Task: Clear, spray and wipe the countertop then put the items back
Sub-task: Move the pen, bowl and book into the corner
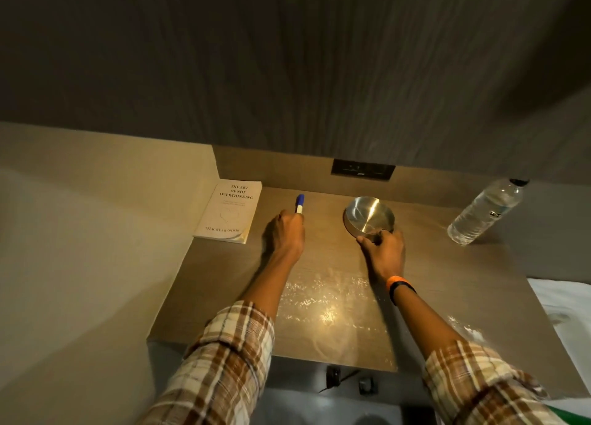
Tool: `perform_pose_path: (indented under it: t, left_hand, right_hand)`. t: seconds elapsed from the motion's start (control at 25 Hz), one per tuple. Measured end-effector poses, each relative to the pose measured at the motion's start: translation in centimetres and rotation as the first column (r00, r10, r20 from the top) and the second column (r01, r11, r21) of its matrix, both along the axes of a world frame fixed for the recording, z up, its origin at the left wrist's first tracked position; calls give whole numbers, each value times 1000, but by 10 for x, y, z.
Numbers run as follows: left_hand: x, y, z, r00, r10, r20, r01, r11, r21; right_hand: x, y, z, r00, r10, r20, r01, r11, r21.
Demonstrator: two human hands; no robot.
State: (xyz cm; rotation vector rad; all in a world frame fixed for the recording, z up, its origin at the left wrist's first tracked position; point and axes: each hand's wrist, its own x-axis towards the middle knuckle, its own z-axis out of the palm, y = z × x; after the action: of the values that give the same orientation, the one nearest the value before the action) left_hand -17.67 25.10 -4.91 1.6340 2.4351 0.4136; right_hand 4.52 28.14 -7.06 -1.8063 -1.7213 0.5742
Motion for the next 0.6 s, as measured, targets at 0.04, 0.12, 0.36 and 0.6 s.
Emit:
perform_pose_path:
  t: [0.04,0.12,0.36,0.6]
  left_hand:
    - [-2,2,1,1000,12,19,-12,1000,-1]
    - [-7,1,8,993,36,114,-40,999,34]
    - [-59,-48,26,950,131,285,-224,919,324]
    - [-138,-55,19,969,235,78,-246,952,181]
  right_hand:
    - [-2,1,1,1000,1,-24,-1,1000,4]
    - [-12,0,6,997,33,-68,-31,999,20]
    - [-97,-18,23,946,286,-151,-291,957,-9]
    - [-196,-25,35,880,422,-219,-436,900,-18]
